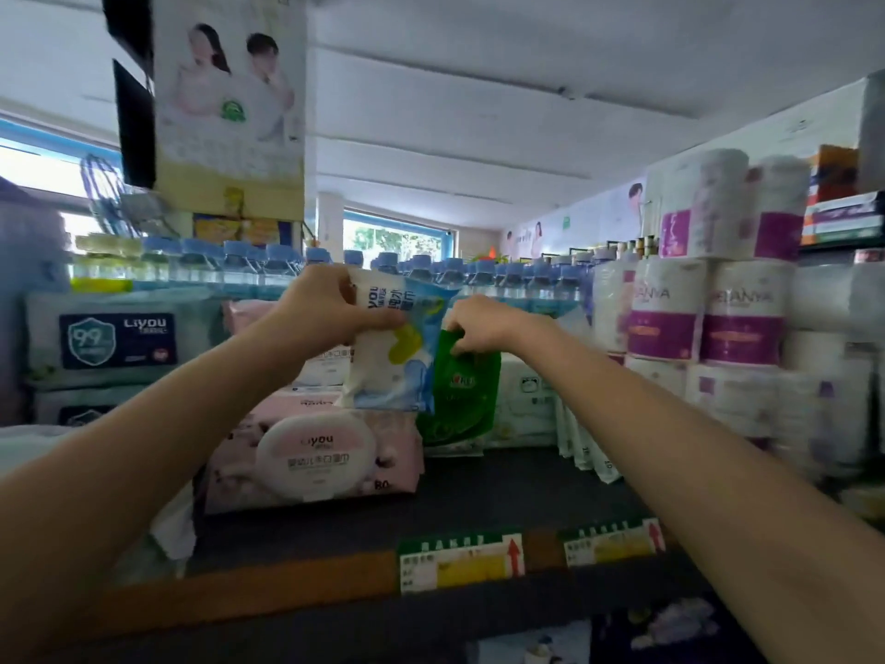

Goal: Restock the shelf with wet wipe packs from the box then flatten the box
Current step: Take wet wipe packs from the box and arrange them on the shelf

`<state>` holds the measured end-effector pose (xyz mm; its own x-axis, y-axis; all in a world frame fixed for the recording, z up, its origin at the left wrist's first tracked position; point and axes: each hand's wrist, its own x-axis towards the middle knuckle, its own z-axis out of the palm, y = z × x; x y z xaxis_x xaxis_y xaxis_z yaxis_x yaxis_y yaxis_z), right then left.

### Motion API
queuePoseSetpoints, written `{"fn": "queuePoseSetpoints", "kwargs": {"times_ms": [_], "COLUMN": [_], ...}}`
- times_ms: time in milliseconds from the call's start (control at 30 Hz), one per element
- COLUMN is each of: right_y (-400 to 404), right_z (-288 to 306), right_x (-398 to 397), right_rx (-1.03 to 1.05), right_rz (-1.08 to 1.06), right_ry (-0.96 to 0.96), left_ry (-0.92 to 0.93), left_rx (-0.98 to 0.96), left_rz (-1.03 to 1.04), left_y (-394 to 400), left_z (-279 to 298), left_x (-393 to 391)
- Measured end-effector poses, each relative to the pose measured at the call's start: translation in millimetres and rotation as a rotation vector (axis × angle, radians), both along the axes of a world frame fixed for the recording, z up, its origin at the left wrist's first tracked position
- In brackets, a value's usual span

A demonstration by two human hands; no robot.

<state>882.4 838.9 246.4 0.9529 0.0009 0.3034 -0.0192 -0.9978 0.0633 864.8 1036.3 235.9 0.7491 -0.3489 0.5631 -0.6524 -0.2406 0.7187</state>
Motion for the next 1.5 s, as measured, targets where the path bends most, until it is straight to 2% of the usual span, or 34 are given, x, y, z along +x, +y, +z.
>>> {"fn": "queuePoseSetpoints", "kwargs": {"times_ms": [100, 167, 267, 333, 367, 400, 467, 567, 700, 833, 967, 1167, 1333, 1500], "right_y": [-2.1, -9.5, -22.3, -38.3, -48.6, -57.1, -74.9, -93.4, -104.2, -108.9, -100.7, -88.8, -73.1, -48.5], "right_z": [-7.9, -5.9, 3.4, 10.8, 12.9, 13.1, 7.9, -4.8, -24.4, -42.6, -44.6, -48.9, -68.4, -104.1], "right_x": [16.7, 15.9, -8.5, -27.2, -35.8, -45.9, -59.0, -61.1, -45.2, -26.5, -36.0, -95.5, -170.6, -275.9], "right_rx": [0.131, 0.221, 0.576, 0.856, 0.933, 0.926, 0.655, 0.258, 0.155, -0.043, -0.052, -0.047, 0.017, 0.108], "right_rz": [0.055, 0.169, 0.296, 0.367, 0.383, 0.381, 0.325, 0.213, 0.123, 0.027, 0.038, -0.028, -0.196, -0.439], "right_ry": [-0.046, -0.091, -0.164, -0.113, -0.054, 0.007, 0.062, -0.036, -0.060, -0.150, -0.265, -0.271, -0.200, -0.120], "left_ry": [0.027, 0.067, 0.160, 0.225, 0.250, 0.266, 0.276, 0.273, 0.288, -0.060, -0.153, -0.189, -0.245, -0.301], "left_rx": [0.072, 0.101, 0.066, 0.048, 0.051, 0.065, 0.115, 0.181, 0.310, 0.556, 0.624, 0.626, 0.467, 0.279], "left_rz": [0.034, 0.019, 0.002, -0.014, -0.029, -0.042, -0.048, -0.057, -0.046, 0.187, 0.149, 0.002, -0.213, -0.553], "left_y": [-10.3, -18.3, -36.3, -54.6, -65.7, -77.7, -102.8, -135.5, -159.2, -157.8, -150.6, -143.9, -136.2, -147.1], "left_z": [-1.7, -3.0, -5.2, -7.3, -8.9, -10.7, -14.6, -23.4, -39.6, -45.7, -44.3, -52.9, -62.1, -92.7], "left_x": [5.0, 8.2, 13.2, 16.6, 17.1, 17.1, 17.6, 19.5, 28.5, 39.0, 35.6, 7.3, -42.5, -135.0]}}
